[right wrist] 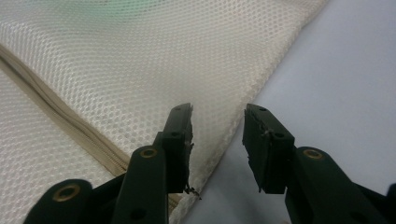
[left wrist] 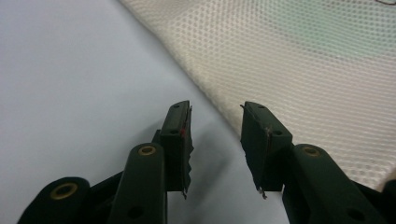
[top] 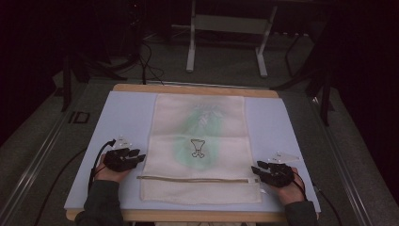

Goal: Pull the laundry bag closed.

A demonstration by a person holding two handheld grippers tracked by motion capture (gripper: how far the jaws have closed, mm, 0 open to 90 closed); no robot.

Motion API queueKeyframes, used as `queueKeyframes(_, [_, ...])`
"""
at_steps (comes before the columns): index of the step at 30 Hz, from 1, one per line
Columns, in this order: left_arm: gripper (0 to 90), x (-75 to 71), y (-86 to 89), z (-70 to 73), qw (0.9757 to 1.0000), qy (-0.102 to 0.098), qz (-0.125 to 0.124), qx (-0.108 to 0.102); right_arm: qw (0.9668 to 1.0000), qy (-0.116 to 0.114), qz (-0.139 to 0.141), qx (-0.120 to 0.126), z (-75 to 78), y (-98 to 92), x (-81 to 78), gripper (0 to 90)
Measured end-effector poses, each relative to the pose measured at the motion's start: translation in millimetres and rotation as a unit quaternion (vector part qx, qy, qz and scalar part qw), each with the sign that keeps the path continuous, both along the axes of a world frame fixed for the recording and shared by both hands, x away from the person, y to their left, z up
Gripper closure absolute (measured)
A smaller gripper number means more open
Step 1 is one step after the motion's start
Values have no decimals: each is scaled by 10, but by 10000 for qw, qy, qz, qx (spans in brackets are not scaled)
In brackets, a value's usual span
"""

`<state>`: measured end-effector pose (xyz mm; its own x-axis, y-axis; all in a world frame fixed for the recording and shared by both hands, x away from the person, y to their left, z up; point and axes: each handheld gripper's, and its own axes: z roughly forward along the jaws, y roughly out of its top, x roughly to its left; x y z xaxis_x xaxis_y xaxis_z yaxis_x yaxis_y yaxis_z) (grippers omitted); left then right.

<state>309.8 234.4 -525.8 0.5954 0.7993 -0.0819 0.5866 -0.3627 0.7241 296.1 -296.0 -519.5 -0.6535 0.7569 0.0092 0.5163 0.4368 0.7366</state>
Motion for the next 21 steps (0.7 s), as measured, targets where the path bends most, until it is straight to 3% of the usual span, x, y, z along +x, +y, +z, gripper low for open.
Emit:
queueKeyframes(12, [660,-24,-33,36,9995,-91,-302,-98,9996,62,271,-59,1,200,-6,621])
queueKeyframes(21, [687,-29,-66,19,9987,7,-506,-100,9988,47,487,26,27,350,11,602])
